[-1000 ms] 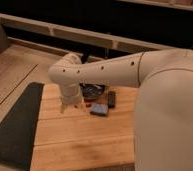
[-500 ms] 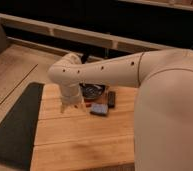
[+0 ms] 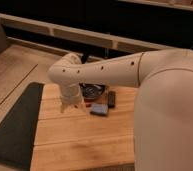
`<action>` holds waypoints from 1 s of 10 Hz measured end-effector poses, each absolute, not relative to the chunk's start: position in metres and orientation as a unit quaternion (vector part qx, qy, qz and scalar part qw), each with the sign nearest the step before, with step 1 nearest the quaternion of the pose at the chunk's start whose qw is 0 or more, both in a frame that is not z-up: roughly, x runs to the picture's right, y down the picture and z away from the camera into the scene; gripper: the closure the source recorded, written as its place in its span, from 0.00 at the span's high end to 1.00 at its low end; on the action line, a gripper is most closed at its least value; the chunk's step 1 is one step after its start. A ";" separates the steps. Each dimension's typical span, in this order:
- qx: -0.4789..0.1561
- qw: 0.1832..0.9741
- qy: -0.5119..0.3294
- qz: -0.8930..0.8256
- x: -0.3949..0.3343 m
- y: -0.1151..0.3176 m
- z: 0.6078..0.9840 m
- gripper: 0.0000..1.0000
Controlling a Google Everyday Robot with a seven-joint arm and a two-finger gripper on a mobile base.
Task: Place the white sponge in the ceramic bowl
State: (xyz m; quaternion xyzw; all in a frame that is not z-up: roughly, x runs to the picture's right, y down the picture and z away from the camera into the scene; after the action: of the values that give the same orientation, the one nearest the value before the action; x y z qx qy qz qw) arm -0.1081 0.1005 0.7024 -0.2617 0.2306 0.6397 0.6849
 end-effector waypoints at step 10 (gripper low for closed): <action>-0.177 0.750 0.100 0.630 -0.082 0.002 0.702 0.65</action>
State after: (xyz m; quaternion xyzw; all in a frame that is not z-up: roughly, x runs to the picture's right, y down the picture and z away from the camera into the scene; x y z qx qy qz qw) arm -0.0820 0.0017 0.7019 -0.1766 0.1001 0.6297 0.7499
